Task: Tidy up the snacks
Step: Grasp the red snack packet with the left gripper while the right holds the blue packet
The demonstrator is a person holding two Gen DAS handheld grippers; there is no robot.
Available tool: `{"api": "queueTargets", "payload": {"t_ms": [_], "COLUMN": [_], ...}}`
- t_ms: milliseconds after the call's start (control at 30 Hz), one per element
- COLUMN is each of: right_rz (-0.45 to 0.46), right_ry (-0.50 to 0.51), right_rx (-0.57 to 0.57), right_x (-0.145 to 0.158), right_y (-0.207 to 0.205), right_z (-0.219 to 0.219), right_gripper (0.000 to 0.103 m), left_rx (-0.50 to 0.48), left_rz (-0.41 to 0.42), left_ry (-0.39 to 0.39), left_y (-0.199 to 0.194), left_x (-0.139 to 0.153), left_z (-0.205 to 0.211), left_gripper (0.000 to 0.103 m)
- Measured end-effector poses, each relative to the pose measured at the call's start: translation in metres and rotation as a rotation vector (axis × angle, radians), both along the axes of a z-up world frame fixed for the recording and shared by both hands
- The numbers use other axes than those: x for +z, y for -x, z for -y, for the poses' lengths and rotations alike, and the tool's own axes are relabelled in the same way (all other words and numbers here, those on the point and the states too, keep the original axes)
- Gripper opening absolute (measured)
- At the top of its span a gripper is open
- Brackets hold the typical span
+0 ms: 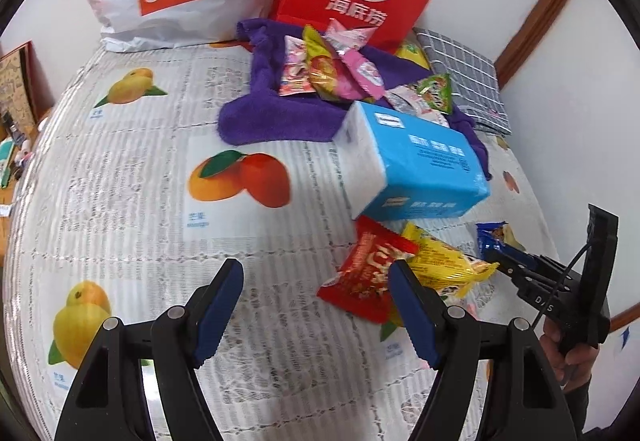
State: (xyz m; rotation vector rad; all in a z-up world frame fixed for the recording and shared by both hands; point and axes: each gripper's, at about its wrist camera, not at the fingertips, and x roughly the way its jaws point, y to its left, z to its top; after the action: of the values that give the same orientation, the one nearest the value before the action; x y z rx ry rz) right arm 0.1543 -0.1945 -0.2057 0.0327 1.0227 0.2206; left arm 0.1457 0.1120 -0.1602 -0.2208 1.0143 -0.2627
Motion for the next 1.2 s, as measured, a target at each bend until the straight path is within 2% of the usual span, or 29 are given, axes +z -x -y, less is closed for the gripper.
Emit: {"api": "queueTargets", "payload": {"t_ms": [267, 333, 533, 567, 633, 667, 733, 867, 1200], "right_rz": [0.01, 0.008, 0.028, 0.026, 0.026, 0.027, 0.027, 0.043, 0.112], "right_ry": [-0.006, -0.021, 0.016, 0.019, 0.025, 0.023, 0.016, 0.001, -0.009], "right_rx": [0.001, 0.006, 0.017, 0.018, 0.02, 0.021, 0.022, 0.022, 0.049], "right_x": [0.003, 0.005, 0.008, 0.008, 0.007, 0.007, 0.008, 0.015, 0.047], "right_y": [0.01, 0.012, 0.018, 0.018, 0.019, 0.019, 0.02, 0.022, 0.024], "right_z": [0.009, 0.012, 0.015, 0.016, 0.017, 0.017, 0.019, 0.021, 0.015], "right_gripper": [0.036, 0.036, 0.035, 0.036, 0.035, 0.035, 0.035, 0.035, 0.036], "left_rx": [-0.078, -0.098, -0.117, -0.116, -0.115, -0.118, -0.13, -0.124, -0.099], "left_rz": [-0.034, -0.044, -0.038, -0.029, -0.018, -0.018, -0.024, -0.003, 0.033], "left_ry": [-0.047, -0.071, -0.145, -0.163, -0.201, -0.211, -0.206, -0.203, -0.137], "left_y": [-0.014, -0.017, -0.023, -0.024, -0.025, -0.025, -0.025, -0.019, -0.002], "left_x": [-0.015, -0.022, -0.035, -0.036, -0.036, -0.035, -0.033, -0.021, 0.019], "left_z": [0.038, 0.048, 0.069, 0.072, 0.077, 0.079, 0.081, 0.082, 0.076], "left_gripper": [0.073, 0.073, 0.07, 0.067, 0.048, 0.044, 0.039, 0.039, 0.039]}}
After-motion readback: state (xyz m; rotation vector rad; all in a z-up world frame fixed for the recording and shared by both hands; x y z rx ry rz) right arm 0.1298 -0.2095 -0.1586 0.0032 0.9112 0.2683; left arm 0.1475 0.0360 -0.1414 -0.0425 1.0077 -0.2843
